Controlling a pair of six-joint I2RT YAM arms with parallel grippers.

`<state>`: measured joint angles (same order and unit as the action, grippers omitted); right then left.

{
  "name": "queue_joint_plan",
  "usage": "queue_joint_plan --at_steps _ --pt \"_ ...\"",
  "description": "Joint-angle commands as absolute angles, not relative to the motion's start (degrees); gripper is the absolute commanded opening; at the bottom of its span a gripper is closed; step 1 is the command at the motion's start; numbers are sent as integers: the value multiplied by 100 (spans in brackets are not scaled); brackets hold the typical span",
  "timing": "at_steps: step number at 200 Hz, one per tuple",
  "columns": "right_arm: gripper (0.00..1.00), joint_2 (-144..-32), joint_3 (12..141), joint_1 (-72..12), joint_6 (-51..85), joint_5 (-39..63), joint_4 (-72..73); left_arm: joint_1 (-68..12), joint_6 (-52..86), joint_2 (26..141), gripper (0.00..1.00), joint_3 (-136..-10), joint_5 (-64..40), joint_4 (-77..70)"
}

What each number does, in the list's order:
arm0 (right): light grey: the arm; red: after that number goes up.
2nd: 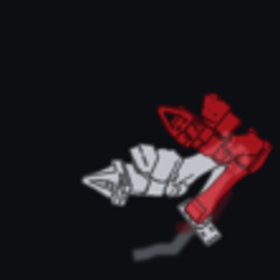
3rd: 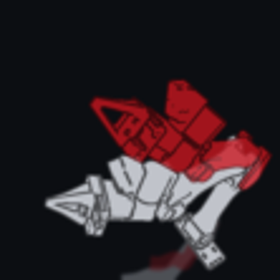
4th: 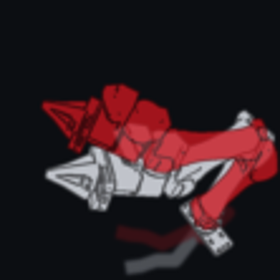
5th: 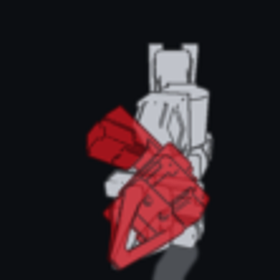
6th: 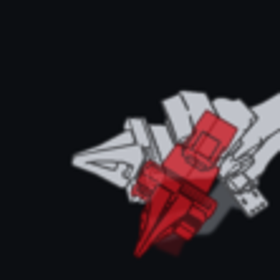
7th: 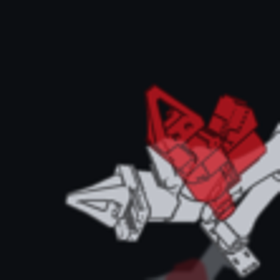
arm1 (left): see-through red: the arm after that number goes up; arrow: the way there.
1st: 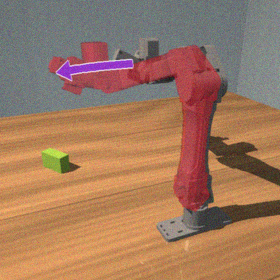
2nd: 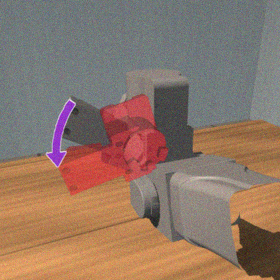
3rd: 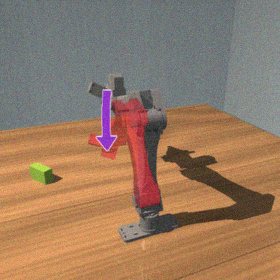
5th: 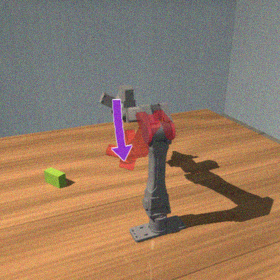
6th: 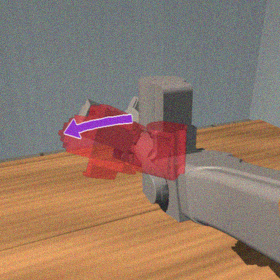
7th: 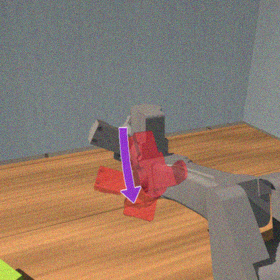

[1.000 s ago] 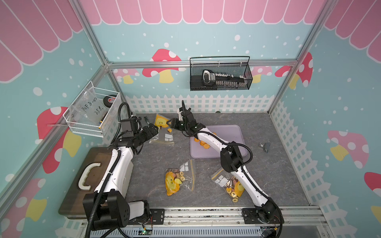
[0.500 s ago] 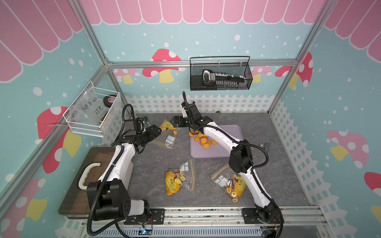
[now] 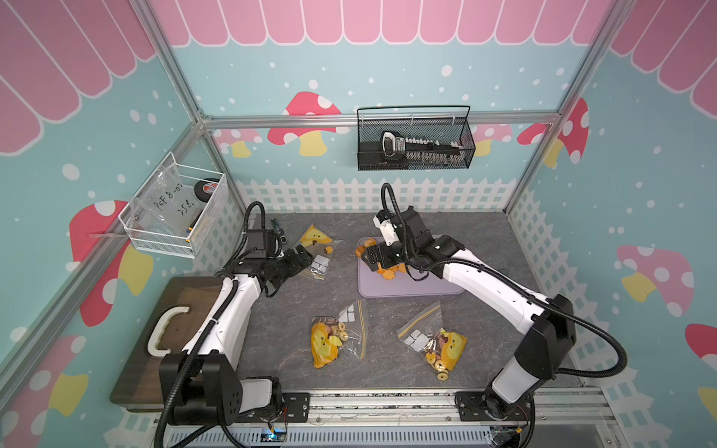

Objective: Pour cookies out of the ziploc bag
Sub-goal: Place the ziploc bag at the center of the board, then move the ziploc bag to the center of the board.

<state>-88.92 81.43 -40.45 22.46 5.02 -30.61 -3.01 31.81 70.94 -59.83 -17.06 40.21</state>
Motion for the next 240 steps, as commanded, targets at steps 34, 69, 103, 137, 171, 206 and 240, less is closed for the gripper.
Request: queue_joint_plan --at_steps 34,69,103,137,171,206,240 --pt "99 -7559 6957 -4044 2260 506 -3812 -1717 3739 6017 99 -5250 -754 4934" --pt "98 -7193 6542 -4043 2268 927 -3888 -2317 4093 5636 98 -4977 -496 5159" --pt "99 -7011 6302 -4034 2113 820 -3917 -2882 4106 5624 96 -5002 -428 5515" --pt "99 -7049 6372 -4026 1911 823 -3894 -3466 4005 5847 93 -5290 36 5861" --pt "98 -7056 6425 -4025 1770 1169 -3859 -3849 3867 6107 92 -5311 258 5723" --pt "86 -7299 6307 -4025 1964 2144 -3556 -3933 4153 5943 92 -4939 384 5237" --pt "78 -7736 6005 -4168 2397 2768 -2852 -3931 4183 5988 93 -4777 452 4936"
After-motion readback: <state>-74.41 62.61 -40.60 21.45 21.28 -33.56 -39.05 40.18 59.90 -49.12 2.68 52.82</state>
